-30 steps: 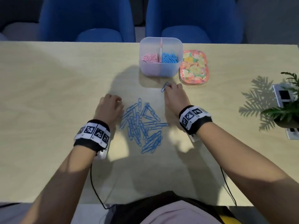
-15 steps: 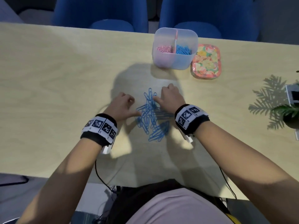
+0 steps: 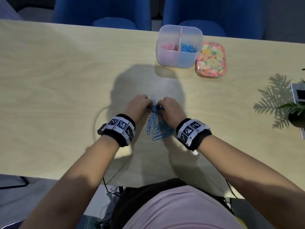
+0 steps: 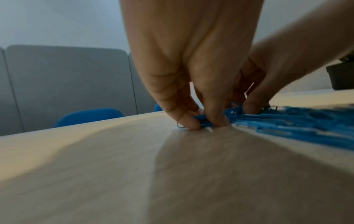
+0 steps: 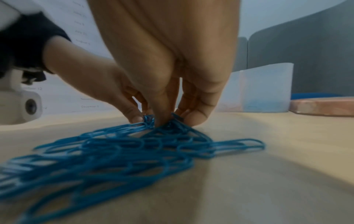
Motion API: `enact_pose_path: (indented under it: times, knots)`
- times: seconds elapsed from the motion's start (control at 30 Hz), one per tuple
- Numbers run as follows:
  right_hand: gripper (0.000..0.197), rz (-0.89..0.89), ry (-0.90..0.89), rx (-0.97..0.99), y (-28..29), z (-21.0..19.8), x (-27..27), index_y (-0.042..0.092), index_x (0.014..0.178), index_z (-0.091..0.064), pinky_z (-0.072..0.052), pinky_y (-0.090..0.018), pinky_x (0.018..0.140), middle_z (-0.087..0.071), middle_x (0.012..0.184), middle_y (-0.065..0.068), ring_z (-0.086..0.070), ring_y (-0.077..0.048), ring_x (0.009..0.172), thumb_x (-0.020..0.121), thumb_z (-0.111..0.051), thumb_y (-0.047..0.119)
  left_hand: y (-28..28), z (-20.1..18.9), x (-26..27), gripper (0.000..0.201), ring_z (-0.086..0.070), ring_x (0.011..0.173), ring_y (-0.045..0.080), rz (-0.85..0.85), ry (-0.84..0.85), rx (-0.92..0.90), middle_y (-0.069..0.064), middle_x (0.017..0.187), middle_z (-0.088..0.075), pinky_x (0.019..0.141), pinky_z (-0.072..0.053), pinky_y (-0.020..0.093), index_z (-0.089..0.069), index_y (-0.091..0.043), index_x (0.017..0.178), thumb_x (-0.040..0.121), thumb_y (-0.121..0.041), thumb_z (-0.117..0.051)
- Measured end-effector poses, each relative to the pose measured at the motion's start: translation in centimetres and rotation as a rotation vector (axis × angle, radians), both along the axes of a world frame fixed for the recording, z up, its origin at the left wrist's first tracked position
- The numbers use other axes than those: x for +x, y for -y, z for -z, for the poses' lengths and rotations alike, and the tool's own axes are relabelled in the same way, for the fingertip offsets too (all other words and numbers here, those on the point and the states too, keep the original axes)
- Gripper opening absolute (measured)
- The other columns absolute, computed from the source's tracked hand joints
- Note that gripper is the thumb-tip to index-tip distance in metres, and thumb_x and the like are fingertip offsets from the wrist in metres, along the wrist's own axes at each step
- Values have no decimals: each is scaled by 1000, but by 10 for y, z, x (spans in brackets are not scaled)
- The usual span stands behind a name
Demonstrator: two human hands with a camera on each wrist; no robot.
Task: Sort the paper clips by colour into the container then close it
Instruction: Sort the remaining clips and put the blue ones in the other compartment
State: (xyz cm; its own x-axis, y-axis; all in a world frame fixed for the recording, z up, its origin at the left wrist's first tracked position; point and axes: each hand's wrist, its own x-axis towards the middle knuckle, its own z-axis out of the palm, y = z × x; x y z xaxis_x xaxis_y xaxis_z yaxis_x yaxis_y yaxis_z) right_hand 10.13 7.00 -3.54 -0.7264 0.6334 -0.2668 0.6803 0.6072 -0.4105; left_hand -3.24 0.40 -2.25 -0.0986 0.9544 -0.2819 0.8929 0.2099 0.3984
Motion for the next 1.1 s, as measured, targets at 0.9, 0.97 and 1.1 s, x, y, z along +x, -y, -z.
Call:
enact_pose_path:
  times: [0.9, 0.97, 1.1]
  knots:
    - [33, 564, 14, -39, -227, -88, -41, 2, 108, -64, -52, -33, 87, -67, 107, -15, -64, -24, 100, 76, -64, 9, -104, -56, 3, 21, -65, 90, 24, -133, 225, 304, 10, 99, -73, 81, -45, 27, -71, -10, 102, 87, -22, -62]
    - [32, 587, -21, -54, -221, -92, -38, 2, 114, -61, -51, -33, 91, -63, 116, -15, -63, -29, 106, 82, -60, 2, -131, -64, 5, 23, -64, 97, 24, -152, 147, 348, 9, 106, -72, 85, -44, 27, -70, -12, 105, 89, -23, -60]
    - [25, 697, -302, -93, -200, -97, -9, 1, 99, -66, -55, -43, 87, -62, 108, -14, -65, -35, 96, 81, -49, -1, -186, -68, 15, 23, -61, 98, 28, -119, 4, 326, 11, 102, -70, 84, -44, 33, -69, -8, 97, 89, -25, -56]
